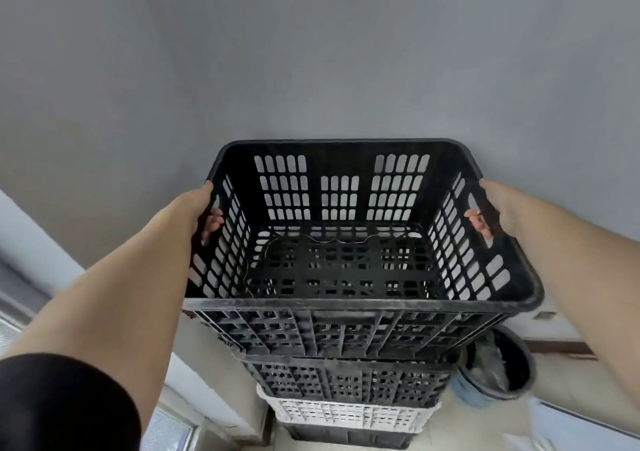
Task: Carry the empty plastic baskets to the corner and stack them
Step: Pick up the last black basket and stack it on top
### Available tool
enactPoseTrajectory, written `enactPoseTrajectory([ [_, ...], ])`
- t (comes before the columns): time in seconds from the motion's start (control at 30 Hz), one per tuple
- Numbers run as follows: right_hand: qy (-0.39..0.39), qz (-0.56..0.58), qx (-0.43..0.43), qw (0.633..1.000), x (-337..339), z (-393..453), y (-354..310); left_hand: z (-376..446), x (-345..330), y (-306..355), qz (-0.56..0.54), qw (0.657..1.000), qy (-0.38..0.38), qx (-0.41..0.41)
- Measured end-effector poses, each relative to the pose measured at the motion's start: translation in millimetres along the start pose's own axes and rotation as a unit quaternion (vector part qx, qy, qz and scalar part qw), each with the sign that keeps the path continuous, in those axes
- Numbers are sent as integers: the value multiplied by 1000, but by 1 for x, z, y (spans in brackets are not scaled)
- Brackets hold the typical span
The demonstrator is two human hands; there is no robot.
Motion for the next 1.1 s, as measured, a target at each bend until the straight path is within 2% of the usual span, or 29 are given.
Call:
enactPoseTrajectory([
  [0.13, -2, -34, -24, 999, -7, 18, -4, 22, -5, 7, 14, 1000, -21, -2],
  [0.57, 24, -52, -15, 998, -36, 47, -14, 70, -10, -2, 32, 998, -36, 36],
  [1.1, 1, -100, -6, 995, -27, 25, -10, 58, -10, -5, 24, 998, -51, 24],
])
Point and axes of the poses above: each hand's wrist, its own z-axis towards the middle knuckle, its own x-axis out of the back of the hand, y = z × x, the point moved 1 cm from there along z, towards the middle knuckle, and after that the axes turned 2 degrees about -y, right-handed, at the moved point
